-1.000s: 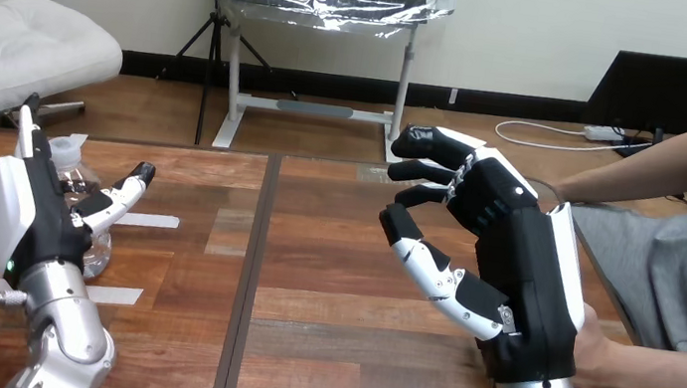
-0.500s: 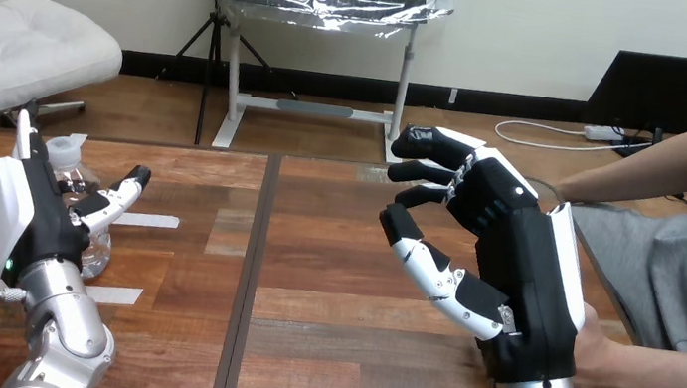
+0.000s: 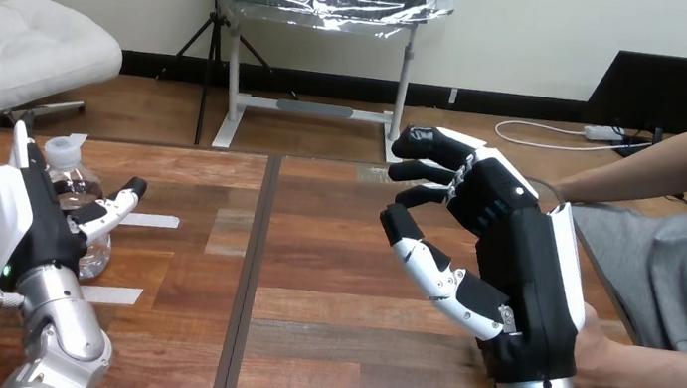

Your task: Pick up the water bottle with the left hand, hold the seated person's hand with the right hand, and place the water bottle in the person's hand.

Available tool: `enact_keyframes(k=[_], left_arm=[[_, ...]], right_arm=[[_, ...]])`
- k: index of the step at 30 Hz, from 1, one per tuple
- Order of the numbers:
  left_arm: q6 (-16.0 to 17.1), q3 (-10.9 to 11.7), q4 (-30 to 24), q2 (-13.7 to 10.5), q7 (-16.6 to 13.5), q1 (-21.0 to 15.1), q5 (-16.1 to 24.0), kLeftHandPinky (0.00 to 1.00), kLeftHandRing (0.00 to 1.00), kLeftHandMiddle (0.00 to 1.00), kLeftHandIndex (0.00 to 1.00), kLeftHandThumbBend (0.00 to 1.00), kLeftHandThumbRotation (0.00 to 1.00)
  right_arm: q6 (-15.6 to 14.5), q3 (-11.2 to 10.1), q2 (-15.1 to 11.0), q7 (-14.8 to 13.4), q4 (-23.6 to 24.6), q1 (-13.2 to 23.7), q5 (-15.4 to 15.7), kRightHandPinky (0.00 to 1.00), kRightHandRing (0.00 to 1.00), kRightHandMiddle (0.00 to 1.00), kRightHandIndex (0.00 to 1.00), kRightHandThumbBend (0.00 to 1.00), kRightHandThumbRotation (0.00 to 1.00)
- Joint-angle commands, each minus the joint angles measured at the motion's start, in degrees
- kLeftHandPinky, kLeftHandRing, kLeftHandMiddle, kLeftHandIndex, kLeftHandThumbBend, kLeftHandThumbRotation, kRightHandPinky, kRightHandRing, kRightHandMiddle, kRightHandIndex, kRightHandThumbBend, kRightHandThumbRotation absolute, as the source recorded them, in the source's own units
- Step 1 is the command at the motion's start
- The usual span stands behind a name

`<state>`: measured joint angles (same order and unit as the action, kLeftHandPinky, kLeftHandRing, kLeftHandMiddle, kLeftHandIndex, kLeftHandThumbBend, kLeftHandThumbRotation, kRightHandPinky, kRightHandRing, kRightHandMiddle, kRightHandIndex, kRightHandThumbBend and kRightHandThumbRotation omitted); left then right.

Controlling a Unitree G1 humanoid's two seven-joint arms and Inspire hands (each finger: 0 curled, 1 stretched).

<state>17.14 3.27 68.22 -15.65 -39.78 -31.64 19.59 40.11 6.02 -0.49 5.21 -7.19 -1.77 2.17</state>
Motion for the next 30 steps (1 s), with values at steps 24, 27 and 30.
enact_keyframes(k=[24,27,30], left_arm=[[-4.5,-0.6,1.8,-3.4,2.0,-6.8,-2.2,0.82,0.9,0.94,0.94,0.78,0.22],[-5.1,-0.8,2.1,-3.5,2.5,-7.1,-2.2,0.81,0.9,0.93,0.94,0.78,0.22],[-5.8,-1.0,2.3,-3.7,2.7,-7.4,-2.1,0.81,0.89,0.93,0.94,0.78,0.22]], right_arm=[[-0.1,-0.7,-0.4,0.1,2.6,1.4,-0.5,0.54,0.65,0.7,0.68,0.47,0.09],[0.1,-0.7,-0.4,0.2,2.4,1.5,-0.6,0.54,0.65,0.7,0.68,0.47,0.08],[0.2,-0.7,-0.4,0.2,2.4,1.5,-0.6,0.54,0.65,0.7,0.68,0.47,0.08]])
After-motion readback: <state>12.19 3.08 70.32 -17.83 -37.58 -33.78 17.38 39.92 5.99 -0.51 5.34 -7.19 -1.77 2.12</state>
